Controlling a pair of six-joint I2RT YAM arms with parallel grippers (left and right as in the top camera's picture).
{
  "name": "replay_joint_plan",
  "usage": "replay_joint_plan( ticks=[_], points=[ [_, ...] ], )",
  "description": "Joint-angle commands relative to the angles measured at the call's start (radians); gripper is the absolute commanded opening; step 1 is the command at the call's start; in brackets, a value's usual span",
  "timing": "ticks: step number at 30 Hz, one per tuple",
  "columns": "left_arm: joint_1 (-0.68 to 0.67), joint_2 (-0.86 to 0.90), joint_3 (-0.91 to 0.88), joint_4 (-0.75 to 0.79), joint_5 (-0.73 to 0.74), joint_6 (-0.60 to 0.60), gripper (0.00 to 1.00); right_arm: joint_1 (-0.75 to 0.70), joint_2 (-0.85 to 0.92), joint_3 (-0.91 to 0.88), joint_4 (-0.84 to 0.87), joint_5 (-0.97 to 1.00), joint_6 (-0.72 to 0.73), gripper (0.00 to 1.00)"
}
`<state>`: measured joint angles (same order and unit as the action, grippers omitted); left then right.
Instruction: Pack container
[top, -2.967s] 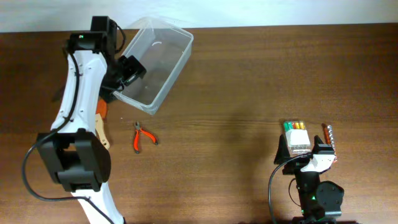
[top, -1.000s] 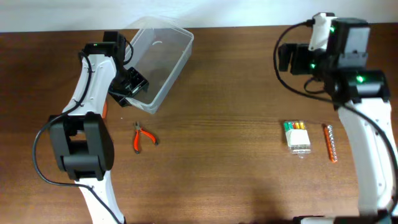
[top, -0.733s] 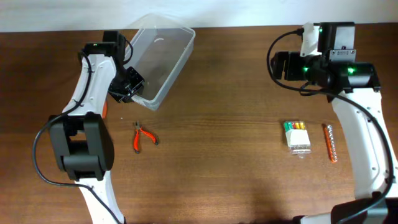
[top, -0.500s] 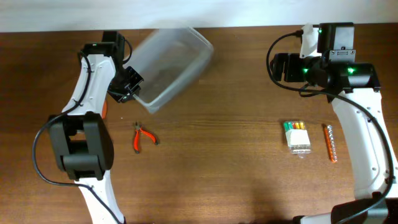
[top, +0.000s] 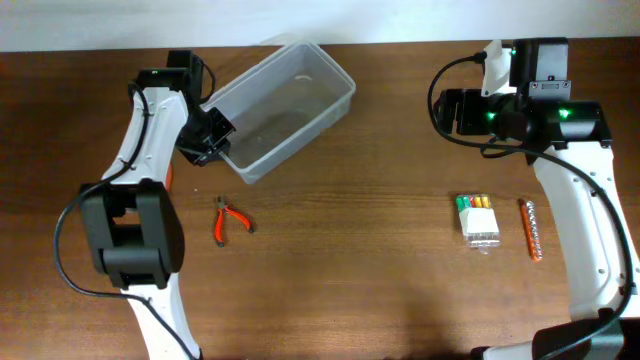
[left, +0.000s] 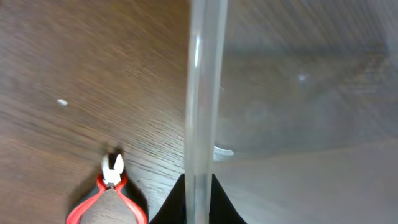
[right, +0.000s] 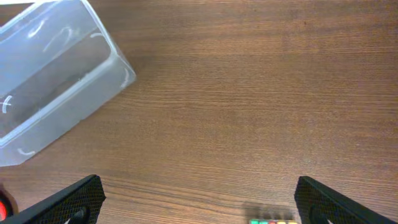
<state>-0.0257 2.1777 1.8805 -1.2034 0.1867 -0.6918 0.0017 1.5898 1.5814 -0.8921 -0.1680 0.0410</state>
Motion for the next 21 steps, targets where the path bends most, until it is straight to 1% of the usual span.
replay_joint_plan(
  ticks=[1,4,11,14,17,21],
  points=[
    [0.002,0.017,0.064,-0.005,0.12,0.135,0.02,0.005,0.001,0.02,-0.002,-0.009,-0.004,0.99],
    [0.002,0.017,0.154,-0.041,0.17,0.221,0.02,0.005,0.001,0.02,-0.002,-0.004,-0.008,0.99],
    [0.002,0.017,0.422,-0.192,0.163,0.34,0.02,0.005,0.001,0.02,-0.002,-0.003,-0.009,0.99],
    [0.0,0.017,0.522,-0.269,0.158,0.373,0.02,0.005,0.001,0.02,-0.002,0.03,-0.011,0.99],
    [-0.01,0.015,0.578,-0.347,0.156,0.406,0.02,0.005,0.001,0.02,-0.002,0.064,-0.011,0.99],
    [-0.043,0.015,0.591,-0.454,0.145,0.475,0.02,0.005,0.001,0.021,-0.002,0.134,-0.011,0.99]
  ],
)
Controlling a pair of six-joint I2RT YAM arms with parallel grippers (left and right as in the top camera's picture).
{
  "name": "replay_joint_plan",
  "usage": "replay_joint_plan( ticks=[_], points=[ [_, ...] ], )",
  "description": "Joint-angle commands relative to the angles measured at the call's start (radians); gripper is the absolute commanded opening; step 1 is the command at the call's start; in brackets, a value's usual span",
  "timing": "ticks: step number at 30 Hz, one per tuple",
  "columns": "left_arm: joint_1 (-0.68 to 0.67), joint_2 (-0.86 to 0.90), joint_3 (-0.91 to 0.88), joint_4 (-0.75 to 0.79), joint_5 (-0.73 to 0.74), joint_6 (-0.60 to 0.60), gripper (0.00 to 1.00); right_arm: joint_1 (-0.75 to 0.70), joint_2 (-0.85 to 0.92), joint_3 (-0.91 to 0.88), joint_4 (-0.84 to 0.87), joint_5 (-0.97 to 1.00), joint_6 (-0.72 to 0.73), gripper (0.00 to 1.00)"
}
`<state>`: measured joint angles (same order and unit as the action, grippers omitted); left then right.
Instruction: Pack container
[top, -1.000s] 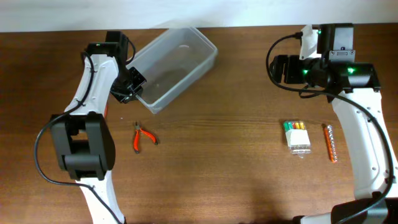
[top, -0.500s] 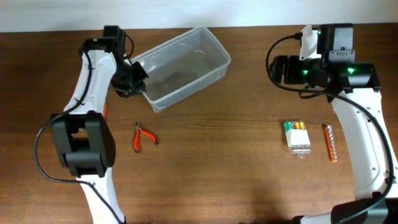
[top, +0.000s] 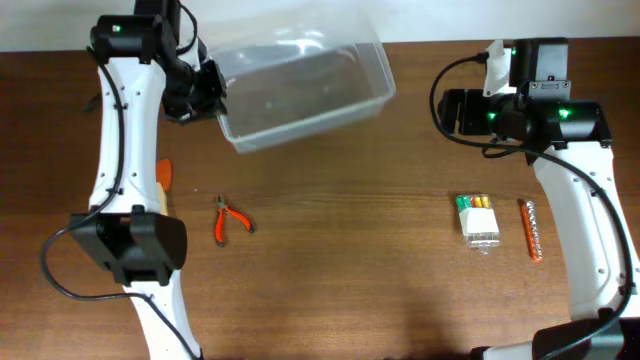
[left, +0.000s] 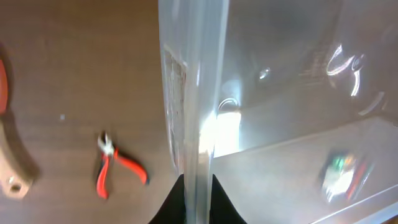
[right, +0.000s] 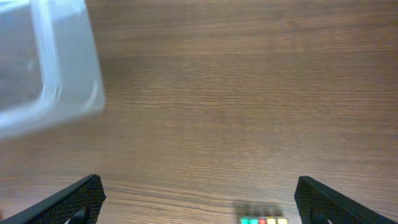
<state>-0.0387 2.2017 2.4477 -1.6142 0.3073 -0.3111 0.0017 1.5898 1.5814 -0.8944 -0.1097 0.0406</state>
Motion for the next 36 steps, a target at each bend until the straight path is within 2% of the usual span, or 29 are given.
replay_joint_plan(
  ticks=[1,4,7,10,12,14,17,20,22,25,31,35,36],
  points=[
    [-0.04,-0.009,0.023,-0.064,0.008,0.103,0.02,0.005,0.001,0.02,0.0,0.085,-0.011,0.99],
    [-0.078,-0.013,0.021,-0.074,-0.015,0.162,0.02,0.005,0.001,0.021,-0.007,0.092,-0.039,0.99],
    [-0.122,-0.014,0.021,-0.074,-0.018,0.172,0.02,0.005,0.001,0.021,-0.031,0.092,-0.041,0.99],
    [-0.159,-0.014,0.021,-0.069,-0.096,0.175,0.02,0.005,0.001,0.021,-0.071,0.092,-0.041,1.0],
    [-0.178,-0.014,0.021,-0.062,-0.146,0.175,0.02,0.005,0.001,0.021,-0.091,0.092,-0.041,0.95],
    [-0.188,-0.014,0.021,-0.054,-0.159,0.175,0.02,0.005,0.001,0.021,-0.105,0.092,-0.041,0.86],
    [-0.187,-0.014,0.021,-0.047,-0.159,0.175,0.02,0.005,0.001,0.021,-0.119,0.092,-0.041,0.66],
    [-0.175,-0.013,0.021,-0.043,-0.159,0.175,0.02,0.005,0.001,0.021,-0.134,0.091,-0.04,0.37],
    [-0.167,-0.012,0.021,-0.037,-0.159,0.174,0.02,0.005,0.001,0.021,-0.146,0.087,-0.04,0.27],
    [-0.16,-0.009,0.019,-0.024,-0.159,0.174,0.02,0.006,0.001,0.021,-0.157,0.069,-0.04,0.19],
    [-0.16,-0.004,-0.009,0.01,-0.138,0.174,0.02,0.047,0.001,0.021,-0.156,0.058,-0.04,0.19],
    [-0.16,-0.004,-0.047,0.036,-0.119,0.175,0.02,0.079,0.005,0.021,-0.145,0.059,-0.04,0.25],
    [-0.16,-0.004,-0.061,0.045,-0.12,0.175,0.02,0.085,0.006,0.021,-0.145,0.059,-0.04,0.31]
  ],
)
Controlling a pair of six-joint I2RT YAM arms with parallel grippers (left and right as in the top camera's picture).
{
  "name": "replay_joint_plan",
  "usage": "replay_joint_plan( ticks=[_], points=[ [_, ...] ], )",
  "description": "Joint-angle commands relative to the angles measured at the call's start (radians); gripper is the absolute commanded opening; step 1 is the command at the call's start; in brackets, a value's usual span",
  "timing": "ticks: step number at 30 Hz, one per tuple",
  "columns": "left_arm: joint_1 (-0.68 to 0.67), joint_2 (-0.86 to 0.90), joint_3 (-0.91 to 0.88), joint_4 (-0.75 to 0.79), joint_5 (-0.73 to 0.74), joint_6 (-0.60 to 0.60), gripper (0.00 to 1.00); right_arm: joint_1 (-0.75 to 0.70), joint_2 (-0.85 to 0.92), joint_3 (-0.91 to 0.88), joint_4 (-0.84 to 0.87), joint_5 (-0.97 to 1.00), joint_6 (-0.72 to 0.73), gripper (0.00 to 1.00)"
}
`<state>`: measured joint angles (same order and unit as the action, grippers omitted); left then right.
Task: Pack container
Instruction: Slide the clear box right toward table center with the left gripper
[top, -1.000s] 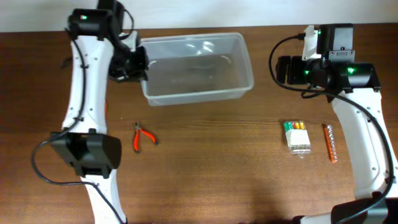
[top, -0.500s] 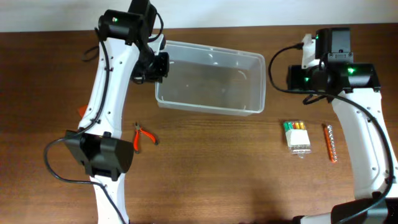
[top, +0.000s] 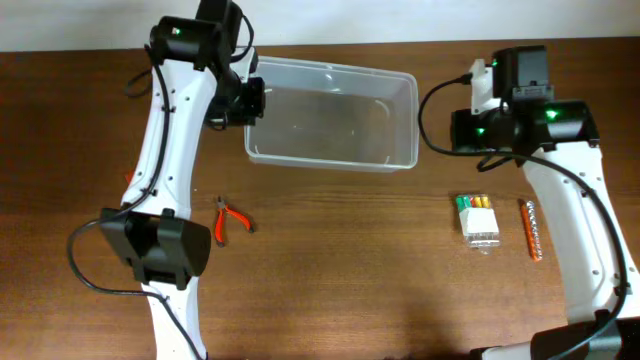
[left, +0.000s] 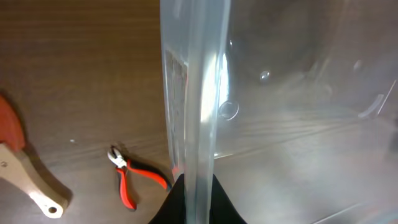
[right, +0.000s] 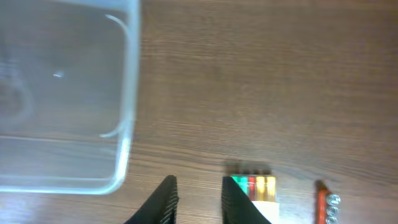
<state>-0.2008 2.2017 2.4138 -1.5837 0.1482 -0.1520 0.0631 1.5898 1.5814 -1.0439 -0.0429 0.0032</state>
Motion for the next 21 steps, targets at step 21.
replay_joint_plan(
  ticks=[21],
  points=[
    [0.002,-0.004,-0.351,0.178,0.05,0.027,0.02,0.037,0.027,0.015,-0.015,-0.008,-0.003,0.73]
  ],
)
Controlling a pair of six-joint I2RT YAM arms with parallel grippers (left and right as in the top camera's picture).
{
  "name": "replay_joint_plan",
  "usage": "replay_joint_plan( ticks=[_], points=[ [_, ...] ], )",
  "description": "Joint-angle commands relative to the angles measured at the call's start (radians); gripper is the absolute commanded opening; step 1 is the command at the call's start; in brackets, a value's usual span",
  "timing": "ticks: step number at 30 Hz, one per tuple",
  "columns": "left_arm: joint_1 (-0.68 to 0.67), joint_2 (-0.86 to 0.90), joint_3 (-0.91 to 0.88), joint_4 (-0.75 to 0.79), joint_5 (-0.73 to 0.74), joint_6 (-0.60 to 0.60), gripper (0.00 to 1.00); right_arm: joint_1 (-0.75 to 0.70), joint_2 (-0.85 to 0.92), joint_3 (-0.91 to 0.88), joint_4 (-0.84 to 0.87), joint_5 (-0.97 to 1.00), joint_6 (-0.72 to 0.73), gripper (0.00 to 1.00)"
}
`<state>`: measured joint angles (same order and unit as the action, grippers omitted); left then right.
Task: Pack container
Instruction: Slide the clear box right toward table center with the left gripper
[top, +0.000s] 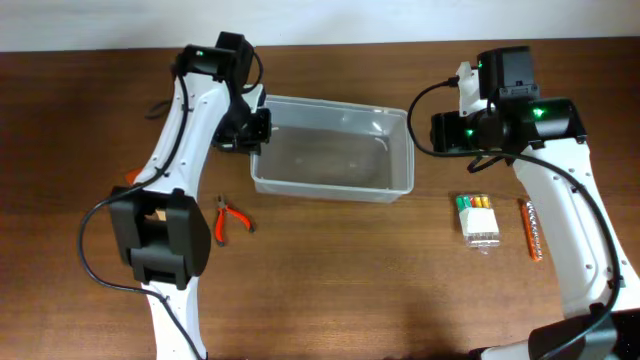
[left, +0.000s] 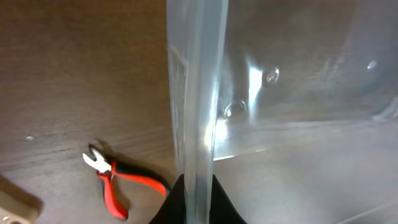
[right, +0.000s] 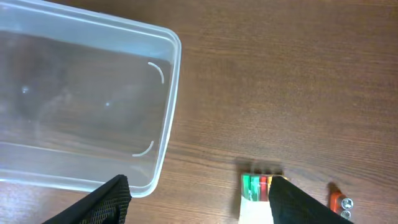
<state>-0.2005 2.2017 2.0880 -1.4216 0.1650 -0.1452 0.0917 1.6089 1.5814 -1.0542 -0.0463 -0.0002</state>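
Note:
The empty clear plastic container lies level at the table's middle back. My left gripper is shut on the container wall at its left end, with the dark fingers on either side of it. My right gripper stands open above the bare wood just right of the container, with nothing between its fingers. In front of it lies a clear pack of coloured batteries, also visible in the right wrist view. Red-handled pliers lie front-left of the container, and show in the left wrist view too.
An orange strip of bits lies right of the battery pack; its end shows in the right wrist view. A small orange-and-tan object peeks out beside the left arm. Bare wood stretches along the table's front.
The container, still in my left gripper, has come a little toward the table's front. My right gripper's fingers stand much wider apart than before, and it sits slightly further left.
My left gripper held the container by its wall, tilted at the back left. Then it held it raised further back. Then the container was level at the back middle, with my right gripper nearly shut. Now it sits further forward, and the right gripper is open.

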Motion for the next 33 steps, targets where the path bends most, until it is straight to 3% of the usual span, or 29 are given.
replay_joint_plan(
  ticks=[1,30,31,33],
  points=[
    [0.002,-0.004,-0.032,0.02,0.033,0.02,0.02,0.008,0.008,0.012,-0.005,-0.005,0.001,0.73],
    [0.002,-0.003,-0.19,0.119,0.029,0.02,0.02,0.008,0.013,0.01,-0.036,-0.005,0.001,0.79],
    [0.002,-0.003,-0.19,0.119,0.029,0.02,0.04,0.008,0.015,0.01,-0.039,-0.005,0.001,0.79],
    [0.002,-0.003,-0.19,0.119,0.029,0.02,0.19,0.008,0.02,0.01,-0.044,-0.005,0.001,0.79]
  ],
)
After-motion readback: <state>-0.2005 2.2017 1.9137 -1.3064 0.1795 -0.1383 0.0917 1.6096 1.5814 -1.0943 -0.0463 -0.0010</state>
